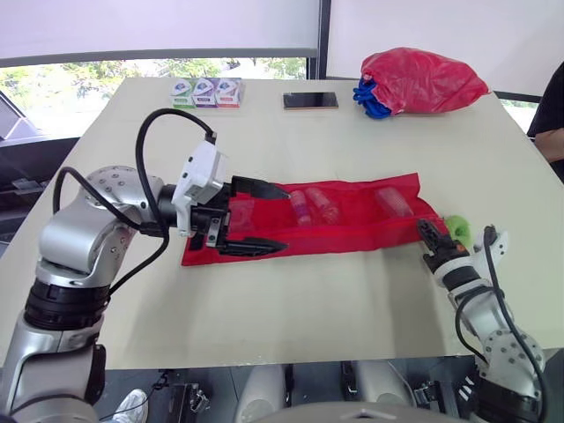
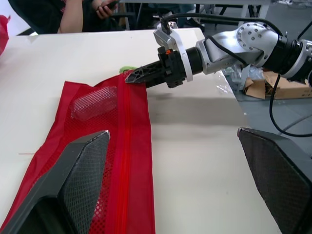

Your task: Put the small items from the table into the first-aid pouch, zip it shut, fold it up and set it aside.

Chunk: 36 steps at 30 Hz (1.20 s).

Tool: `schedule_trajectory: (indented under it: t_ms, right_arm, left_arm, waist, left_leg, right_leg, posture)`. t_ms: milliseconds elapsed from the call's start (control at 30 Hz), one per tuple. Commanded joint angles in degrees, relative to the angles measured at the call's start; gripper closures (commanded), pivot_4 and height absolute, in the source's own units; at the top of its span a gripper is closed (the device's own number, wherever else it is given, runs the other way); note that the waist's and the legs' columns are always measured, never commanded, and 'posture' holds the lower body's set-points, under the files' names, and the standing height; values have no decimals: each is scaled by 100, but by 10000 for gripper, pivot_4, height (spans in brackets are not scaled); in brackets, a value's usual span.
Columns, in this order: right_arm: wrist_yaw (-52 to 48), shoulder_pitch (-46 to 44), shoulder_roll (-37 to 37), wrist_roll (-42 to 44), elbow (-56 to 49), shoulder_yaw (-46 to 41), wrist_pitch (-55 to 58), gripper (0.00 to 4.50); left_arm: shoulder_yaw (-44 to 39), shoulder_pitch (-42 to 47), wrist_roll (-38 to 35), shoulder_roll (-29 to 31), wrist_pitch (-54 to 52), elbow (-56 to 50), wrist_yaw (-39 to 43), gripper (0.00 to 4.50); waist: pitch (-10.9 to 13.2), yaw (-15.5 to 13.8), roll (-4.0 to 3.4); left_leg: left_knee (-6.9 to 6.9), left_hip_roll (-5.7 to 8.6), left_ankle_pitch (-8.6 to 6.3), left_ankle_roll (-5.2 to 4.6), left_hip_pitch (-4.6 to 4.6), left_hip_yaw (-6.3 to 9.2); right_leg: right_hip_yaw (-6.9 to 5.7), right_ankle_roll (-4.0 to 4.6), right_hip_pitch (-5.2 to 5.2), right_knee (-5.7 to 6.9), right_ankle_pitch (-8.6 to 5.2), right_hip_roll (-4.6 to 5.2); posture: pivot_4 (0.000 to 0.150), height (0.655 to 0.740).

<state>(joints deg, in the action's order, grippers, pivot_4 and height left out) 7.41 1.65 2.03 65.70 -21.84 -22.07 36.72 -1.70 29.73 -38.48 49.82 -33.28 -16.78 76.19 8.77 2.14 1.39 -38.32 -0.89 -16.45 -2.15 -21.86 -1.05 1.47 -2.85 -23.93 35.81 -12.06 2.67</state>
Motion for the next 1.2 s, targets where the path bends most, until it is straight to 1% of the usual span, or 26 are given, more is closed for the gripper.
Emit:
schedule_trajectory:
  t_ms: [33,133,267,333,400,500,600,667,733,767,867,933,1000,1100,1200]
  right_arm:
    - [-312,223,261,79,-457,-195,-227,44807]
    - [-489,436,575,179,-631,-400,-300,44807]
    - [-1173,747,1151,369,-981,-863,-534,44807]
    - [-1569,910,1526,419,-1141,-1003,-521,44807]
    - [-1995,1002,1995,291,-1245,-1044,-465,44807]
    - [-2517,958,2661,71,-1336,-890,-400,44807]
    - [-3030,635,3472,-545,-1536,-305,-284,44807]
    - [-3200,310,3818,-882,-1683,224,-170,44807]
    - [-3238,-242,3956,-1201,-1736,972,16,44807]
    - [-3255,-404,3975,-1316,-1736,1199,56,44807]
    - [-3763,-918,4221,-2432,-1551,2508,-12,44807]
    - [-3982,-1196,4346,-3065,-1366,3092,-116,44807]
    - [-4130,-1453,4401,-3570,-1206,3482,-206,44807]
    - [-4374,-1713,4527,-4267,-967,3845,-374,44807]
    - [-4558,-1886,4543,-4640,-816,3962,-500,44807]
  left_arm:
    - [-136,260,-113,-48,35,-37,-60,0]
    - [-97,350,-68,-73,41,45,-61,0]
    - [-134,464,-112,-132,-49,130,-160,0]
    - [-169,528,-182,-142,-155,139,-233,0]
    - [-164,576,-182,-134,-196,149,-254,0]
    - [-149,604,-176,-117,-224,149,-294,0]
    - [-166,622,-144,-90,-228,158,-333,0]
    - [-195,622,-149,-73,-248,149,-362,0]
    - [-223,577,-173,-65,-276,84,-410,0]
    - [-229,558,-185,-64,-285,59,-428,0]
    - [-255,451,-224,-72,-326,-110,-550,0]
    - [-303,410,-256,-38,-374,-172,-623,0]
    - [-350,368,-276,0,-402,-223,-662,0]
    - [-412,319,-327,32,-448,-303,-756,0]
    - [-506,203,-392,64,-507,-430,-853,0]
  waist:
    - [2,-26,0]
    - [5,-43,-6]
    - [8,-71,-11]
    - [10,-89,-12]
    - [10,-98,-12]
    - [11,-96,-11]
    - [12,-98,-8]
    - [13,-117,-7]
    - [17,-110,3]
    - [19,-105,4]
    - [21,-126,7]
    - [22,-161,12]
    - [26,-168,19]
    - [29,-156,25]
    - [30,-154,26]
  left_leg:
    - [0,3,0,0,-4,4]
    - [0,14,-1,-2,-5,6]
    - [-2,23,-3,-5,-6,5]
    - [-2,22,-3,-5,-3,6]
    - [-2,22,-3,-6,-1,4]
    - [-4,22,-3,-6,3,0]
    - [-7,23,-3,-6,9,1]
    - [-9,23,-2,-5,10,5]
    - [-9,23,-2,-5,9,7]
    - [-9,23,-2,-5,8,5]
    - [-9,23,-2,-5,7,8]
    - [-9,23,-3,-5,-4,20]
    - [-10,29,-3,-6,-12,24]
    - [-13,31,-7,-13,-14,19]
    - [-13,31,-7,-13,-12,20]
  right_leg:
    - [-2,0,0,0,0,0]
    - [4,4,0,-1,3,3]
    - [9,-5,1,-2,1,5]
    - [9,-8,4,-1,2,3]
    - [10,-9,4,-1,1,3]
    - [12,-7,8,-1,-1,2]
    - [11,-8,14,0,-2,-3]
    - [9,-7,15,0,-2,-5]
    - [9,-7,15,0,-3,-6]
    - [9,-7,15,0,-2,-6]
    - [8,-6,14,0,-2,-5]
    - [-3,-3,12,-3,1,-2]
    - [-6,8,12,-11,10,5]
    - [-3,-1,12,-18,15,10]
    - [-6,-3,14,-18,15,10]
  posture:
    - [1500,7400]
    - [1500,7400]
    - [1500,7400]
    - [1500,7400]
    - [1500,7400]
    - [1500,7400]
    - [1500,7400]
    - [1500,7400]
    - [1500,7400]
    - [1500,7400]
    - [1500,7400]
    - [1500,7400]
    - [1500,7400]
    - [1500,7400]
    - [1500,7400]
